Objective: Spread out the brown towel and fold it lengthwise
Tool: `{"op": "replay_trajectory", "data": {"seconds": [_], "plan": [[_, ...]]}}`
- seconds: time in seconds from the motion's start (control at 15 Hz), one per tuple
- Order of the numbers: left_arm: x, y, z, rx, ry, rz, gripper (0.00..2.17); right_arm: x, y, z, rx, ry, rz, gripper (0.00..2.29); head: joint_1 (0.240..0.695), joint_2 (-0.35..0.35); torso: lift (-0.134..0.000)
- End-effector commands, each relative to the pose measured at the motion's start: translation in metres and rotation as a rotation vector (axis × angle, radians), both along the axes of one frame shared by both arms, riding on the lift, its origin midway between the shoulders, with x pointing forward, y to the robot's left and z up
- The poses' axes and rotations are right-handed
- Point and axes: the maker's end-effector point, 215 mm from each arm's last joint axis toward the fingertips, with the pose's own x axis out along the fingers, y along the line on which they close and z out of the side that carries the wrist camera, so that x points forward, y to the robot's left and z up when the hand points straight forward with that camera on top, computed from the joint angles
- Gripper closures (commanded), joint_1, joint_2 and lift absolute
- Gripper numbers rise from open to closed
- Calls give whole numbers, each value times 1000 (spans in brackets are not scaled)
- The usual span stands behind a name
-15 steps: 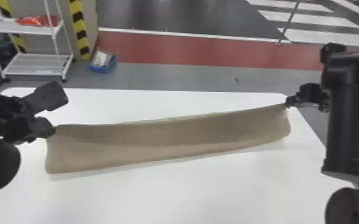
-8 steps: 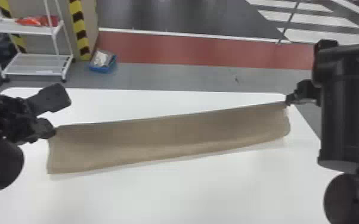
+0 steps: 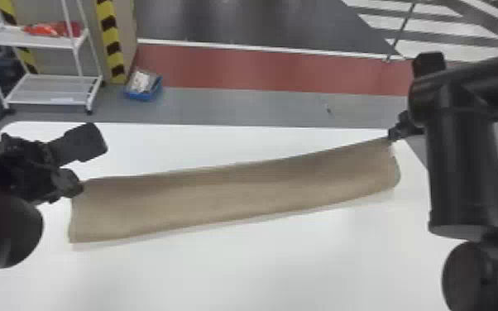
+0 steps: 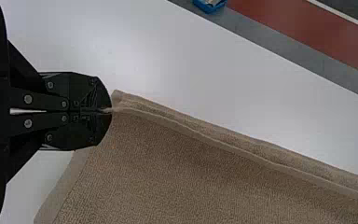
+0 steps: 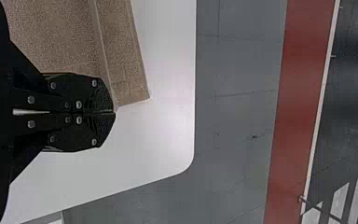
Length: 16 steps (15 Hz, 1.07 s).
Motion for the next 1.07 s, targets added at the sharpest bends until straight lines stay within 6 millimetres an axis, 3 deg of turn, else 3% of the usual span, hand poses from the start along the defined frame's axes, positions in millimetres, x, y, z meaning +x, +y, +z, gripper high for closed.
{"op": "replay_trajectory", "data": {"seconds": [0.0,0.33,0.67,1.0], "plan": [[2,1,1,4,-1,-1,1281,1,-2,-5,-36,17,14,1345,695,-153,-124],[7,-1,0,13,2,-4,1281,9,1,-8,-59,21,37,1345,695,-151,-124],[15,2,7,16,-5,2,1281,16,-3,4,-54,6,34,1345,684,-148,-124],[20,3,1,25,8,9,1281,23,-3,-4,-68,25,57,1345,678,-148,-124]]}}
